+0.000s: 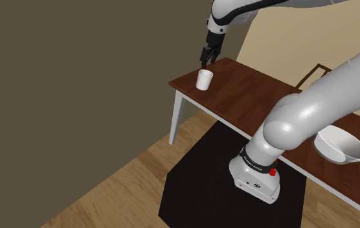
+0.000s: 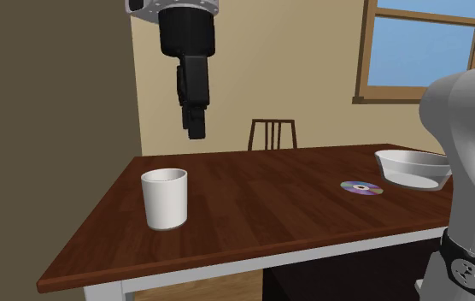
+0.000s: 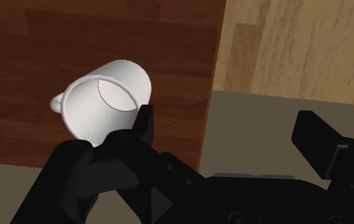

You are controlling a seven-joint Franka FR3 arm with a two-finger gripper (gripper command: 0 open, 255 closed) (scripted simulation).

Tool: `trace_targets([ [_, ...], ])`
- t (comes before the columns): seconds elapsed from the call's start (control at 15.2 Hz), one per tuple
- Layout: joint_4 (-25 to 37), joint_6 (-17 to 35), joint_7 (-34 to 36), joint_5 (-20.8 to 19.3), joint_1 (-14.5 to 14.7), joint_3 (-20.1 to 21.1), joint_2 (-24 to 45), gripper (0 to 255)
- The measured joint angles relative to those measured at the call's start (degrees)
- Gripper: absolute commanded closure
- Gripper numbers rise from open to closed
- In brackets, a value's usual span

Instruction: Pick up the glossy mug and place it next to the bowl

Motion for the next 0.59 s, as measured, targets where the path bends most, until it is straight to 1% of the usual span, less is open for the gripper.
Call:
trace_targets([
  [0.13,0.4,3.3,-2.2,0.3,0.0,-1.5,3.9,0],
  [0.4,3.6,8.9,-7.8,2.4,0.0,-4.3,13.1,0],
  [0.53,5.7,11.0,-10.8,4.0,-0.3,-5.3,17.7,0],
  [0.59,6.3,11.5,-11.7,4.5,-0.4,-5.5,19.0,0],
])
